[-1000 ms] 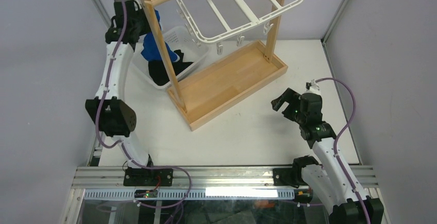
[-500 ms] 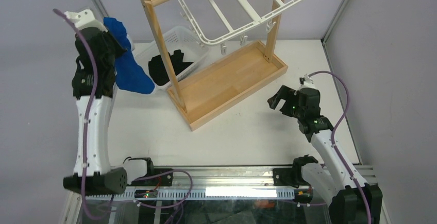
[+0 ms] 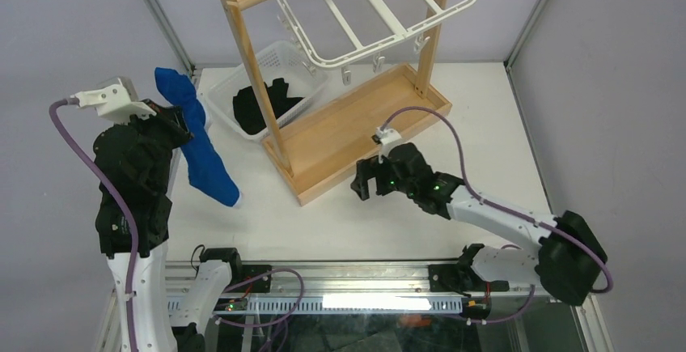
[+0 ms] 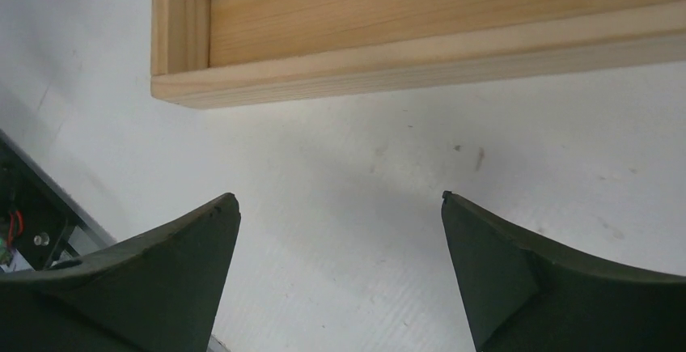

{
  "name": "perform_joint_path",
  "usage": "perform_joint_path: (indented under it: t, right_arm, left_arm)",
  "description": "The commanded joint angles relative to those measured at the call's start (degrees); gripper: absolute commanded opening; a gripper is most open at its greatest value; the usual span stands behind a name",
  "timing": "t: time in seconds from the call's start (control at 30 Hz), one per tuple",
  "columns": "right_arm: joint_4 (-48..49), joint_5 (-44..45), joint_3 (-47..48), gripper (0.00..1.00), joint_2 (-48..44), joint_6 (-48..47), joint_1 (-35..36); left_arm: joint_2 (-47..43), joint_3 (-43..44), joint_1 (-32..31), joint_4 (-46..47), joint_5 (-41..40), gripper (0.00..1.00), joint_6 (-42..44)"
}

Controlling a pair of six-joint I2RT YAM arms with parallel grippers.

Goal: Clip the underwear to the hanger
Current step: Move the clothesline to the center of the board.

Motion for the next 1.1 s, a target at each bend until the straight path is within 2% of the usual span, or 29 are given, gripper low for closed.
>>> perform_joint_path:
  t: [0.0,0.2,0.3,0.8,0.93,1.07]
  right_arm:
    - [10.91,6.07,2.92,1.00,7.81,-2.27,5.99]
    - [22.57,3.01,4.50,0.99,20.18,-1.71,8.97]
    - [25.41,2.11,5.98,1.00,25.28,-1.73,9.16]
    - [26.45,9.53,25.23,0.99,46.17,-1.65,7.82]
    - [25.84,10.95,30.41,1.00,49.92,-1.46,5.49]
    - [25.04,8.42,34.36,0.99,52.15,-1.20,1.86]
  left_arm:
    - [-3.14,-1.72,-0.44,-2.23,1.07,0.00,-0.51]
    - [-4.89,-2.05,-0.42,-3.30,1.78,0.00,-0.95]
    - [-4.71,-2.32,-0.53,-3.23,2.25,0.00,-0.92]
    - [-4.49,-2.94,-0.65,-3.08,6.48,0.00,-0.18]
    - [-4.17,-3.11,-0.89,-3.11,8.05,0.00,0.31]
    - [-3.56,-3.93,-0.96,-3.13,8.91,0.00,0.41]
